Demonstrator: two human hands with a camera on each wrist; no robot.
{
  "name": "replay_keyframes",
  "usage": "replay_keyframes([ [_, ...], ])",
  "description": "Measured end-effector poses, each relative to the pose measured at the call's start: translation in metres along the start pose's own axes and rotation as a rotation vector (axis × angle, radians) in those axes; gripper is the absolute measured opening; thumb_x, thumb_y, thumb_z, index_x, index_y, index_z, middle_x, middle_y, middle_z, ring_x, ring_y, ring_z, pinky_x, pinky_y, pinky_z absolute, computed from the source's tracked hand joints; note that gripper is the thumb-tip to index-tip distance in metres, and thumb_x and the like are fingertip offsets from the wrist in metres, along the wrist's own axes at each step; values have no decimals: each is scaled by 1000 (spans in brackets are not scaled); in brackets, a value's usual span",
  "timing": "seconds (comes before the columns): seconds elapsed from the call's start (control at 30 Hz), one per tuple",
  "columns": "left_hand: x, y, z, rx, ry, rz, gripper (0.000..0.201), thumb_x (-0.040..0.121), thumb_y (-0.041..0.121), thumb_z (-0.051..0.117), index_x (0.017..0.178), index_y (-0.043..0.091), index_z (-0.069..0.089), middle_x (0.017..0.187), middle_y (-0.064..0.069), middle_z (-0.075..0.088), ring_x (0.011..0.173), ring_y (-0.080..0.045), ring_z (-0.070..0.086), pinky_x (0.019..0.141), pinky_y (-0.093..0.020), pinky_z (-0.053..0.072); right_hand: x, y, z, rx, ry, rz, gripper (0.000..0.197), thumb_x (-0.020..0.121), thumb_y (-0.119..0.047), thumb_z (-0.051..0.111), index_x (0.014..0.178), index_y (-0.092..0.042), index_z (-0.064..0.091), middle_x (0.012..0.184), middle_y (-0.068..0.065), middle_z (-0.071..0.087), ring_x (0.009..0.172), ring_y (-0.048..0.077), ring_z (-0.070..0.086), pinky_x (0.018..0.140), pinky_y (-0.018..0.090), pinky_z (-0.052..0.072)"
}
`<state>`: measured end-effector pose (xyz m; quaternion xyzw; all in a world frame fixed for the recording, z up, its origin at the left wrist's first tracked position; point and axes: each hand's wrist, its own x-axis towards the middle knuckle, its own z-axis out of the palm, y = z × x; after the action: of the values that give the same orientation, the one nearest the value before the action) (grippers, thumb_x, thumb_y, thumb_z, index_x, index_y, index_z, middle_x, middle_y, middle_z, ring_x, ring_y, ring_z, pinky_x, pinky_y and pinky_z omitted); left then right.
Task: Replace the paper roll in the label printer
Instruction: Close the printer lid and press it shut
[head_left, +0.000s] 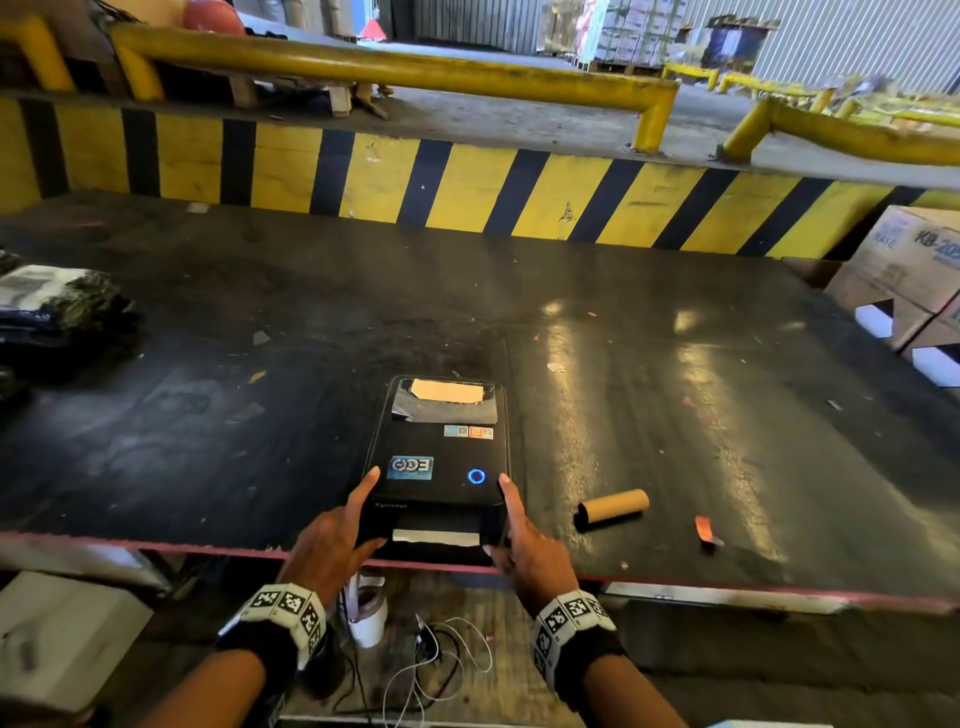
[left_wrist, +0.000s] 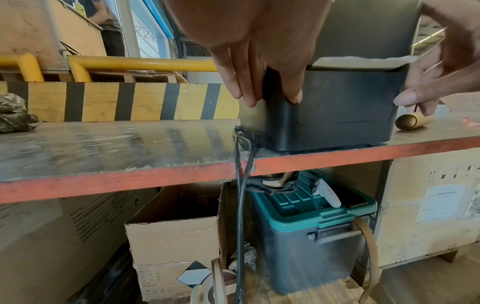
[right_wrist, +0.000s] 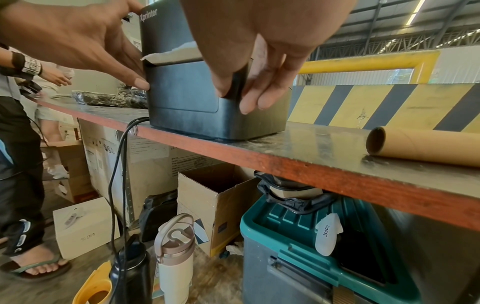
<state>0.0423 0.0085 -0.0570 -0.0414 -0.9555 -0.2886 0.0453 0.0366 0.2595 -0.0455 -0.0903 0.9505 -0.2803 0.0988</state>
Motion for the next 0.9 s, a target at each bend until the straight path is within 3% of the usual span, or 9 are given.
replay_keyframes([
  [0.1, -2, 2, -1, 0, 7, 10, 92, 77, 22, 72, 144, 23, 10, 117, -23, 64, 104, -32, 64, 89, -44, 53, -1, 1, 0, 0, 13, -4, 89, 92, -25, 56, 144, -35, -16, 122, 11, 63, 99, 26, 66, 91, 40, 52],
  [0.43, -5, 6, -2, 8, -8, -3, 93, 79, 20, 71, 145, 23, 6, 122, -23, 61, 106, -32, 64, 90, -44, 53, -2, 2, 4, 1, 45, -36, 93, 91, -25, 56, 136, -43, -24, 113, 11, 66, 93, 25, 67, 88, 41, 53],
  [0.63, -6, 10, -3, 12, -18, -26, 91, 80, 19, 69, 146, 23, 5, 126, -22, 59, 109, -32, 63, 92, -44, 52, -5, 1, 2, -1, 51, -25, 88, 92, -23, 56, 144, -37, -14, 118, 12, 64, 95, 28, 67, 87, 42, 53],
  [0.8, -6, 9, -4, 6, -28, -23, 93, 81, 19, 69, 145, 26, 2, 128, -21, 58, 110, -31, 62, 93, -44, 51, -7, -1, 0, 10, 46, -21, 89, 91, -22, 56, 144, -36, -15, 124, 10, 62, 100, 27, 65, 90, 41, 51],
  [0.9, -7, 10, -7, 6, -67, -28, 95, 81, 20, 69, 143, 32, -1, 130, -19, 57, 112, -29, 61, 94, -44, 51, -7, 1, 0, 11, 32, -25, 94, 91, -21, 57, 140, -43, -21, 122, 11, 63, 99, 26, 66, 91, 42, 52],
])
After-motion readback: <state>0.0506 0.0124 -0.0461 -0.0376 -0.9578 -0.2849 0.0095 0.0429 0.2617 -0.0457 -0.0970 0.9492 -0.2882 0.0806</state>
